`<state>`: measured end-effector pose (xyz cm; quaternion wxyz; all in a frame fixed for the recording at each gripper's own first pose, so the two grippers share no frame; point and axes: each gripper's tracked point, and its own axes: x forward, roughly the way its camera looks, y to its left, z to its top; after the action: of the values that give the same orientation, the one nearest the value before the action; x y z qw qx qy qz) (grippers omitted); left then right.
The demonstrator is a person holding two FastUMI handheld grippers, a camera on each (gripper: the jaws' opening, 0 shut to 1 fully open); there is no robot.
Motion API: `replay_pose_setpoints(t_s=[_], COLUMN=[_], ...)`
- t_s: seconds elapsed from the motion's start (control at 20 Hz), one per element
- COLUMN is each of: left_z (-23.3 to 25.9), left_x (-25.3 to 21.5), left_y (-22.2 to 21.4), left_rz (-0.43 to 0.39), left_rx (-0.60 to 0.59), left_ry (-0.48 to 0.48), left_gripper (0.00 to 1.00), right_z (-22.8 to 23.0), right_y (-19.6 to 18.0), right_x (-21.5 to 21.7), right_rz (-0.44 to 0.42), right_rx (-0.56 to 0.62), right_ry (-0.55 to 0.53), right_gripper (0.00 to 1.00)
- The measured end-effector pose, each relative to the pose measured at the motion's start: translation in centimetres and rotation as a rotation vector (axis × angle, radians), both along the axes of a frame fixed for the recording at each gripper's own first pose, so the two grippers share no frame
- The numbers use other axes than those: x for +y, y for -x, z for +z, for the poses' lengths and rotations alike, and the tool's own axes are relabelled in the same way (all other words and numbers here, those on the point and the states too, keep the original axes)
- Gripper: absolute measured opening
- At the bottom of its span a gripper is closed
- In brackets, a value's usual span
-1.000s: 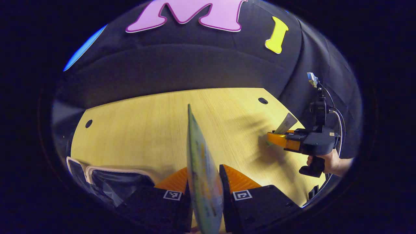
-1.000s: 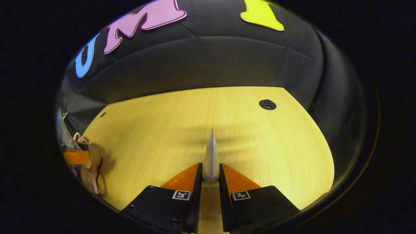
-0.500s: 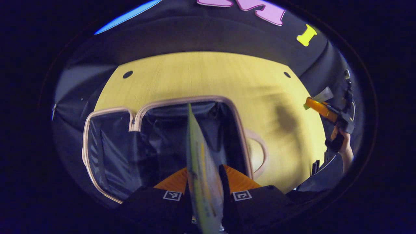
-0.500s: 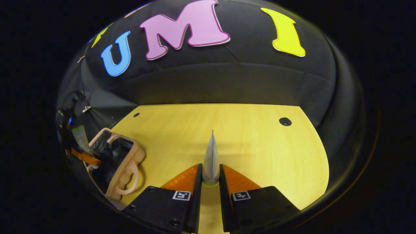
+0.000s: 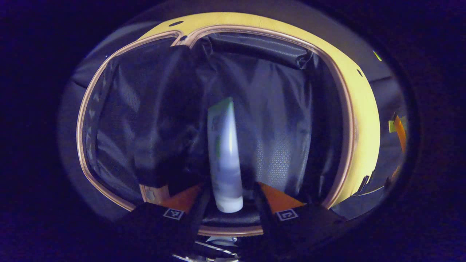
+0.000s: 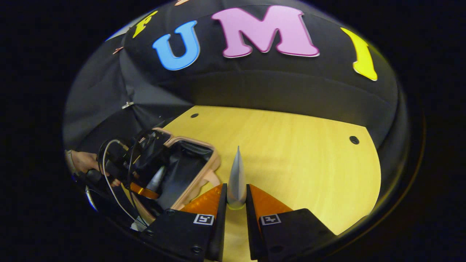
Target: First open the suitcase, pack the skin care products into it, and then close the suitcase.
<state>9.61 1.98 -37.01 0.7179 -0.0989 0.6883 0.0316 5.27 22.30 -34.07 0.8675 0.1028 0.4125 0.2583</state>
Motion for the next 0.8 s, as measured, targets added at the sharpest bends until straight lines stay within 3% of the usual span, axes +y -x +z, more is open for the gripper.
replay_pose_setpoints(t_s=[0.1,0.15,0.3,0.45,0.6,0.8], left_z=[1.4,2.6,6.9,9.1,9.2,10.0], left_x=[0.5,0.9,2.4,5.7,9.5,14.3], left_y=[-0.3,-0.8,-1.6,-0.5,1.6,4.5], left_rz=[0.024,0.038,0.069,0.067,0.116,0.259], left_rx=[-0.072,-0.122,-0.262,-0.349,-0.37,-0.388], left_ry=[0.004,0.013,0.058,0.033,-0.002,-0.017], left_gripper=[0.9,0.92,0.92,0.92,0.92,0.92], right_z=[0.9,1.4,1.1,-1.6,-3.6,-7.4], right_y=[1.3,2.0,5.2,9.0,9.1,9.9], right_x=[4.2,6.0,12.5,16.1,16.7,16.8], right_rz=[0.055,0.085,0.18,0.264,0.232,0.157], right_rx=[0.029,0.052,0.209,0.42,0.545,0.573], right_ry=[-0.051,-0.079,-0.154,-0.125,-0.076,0.028], right_gripper=[0.31,0.31,0.31,0.31,0.32,0.32])
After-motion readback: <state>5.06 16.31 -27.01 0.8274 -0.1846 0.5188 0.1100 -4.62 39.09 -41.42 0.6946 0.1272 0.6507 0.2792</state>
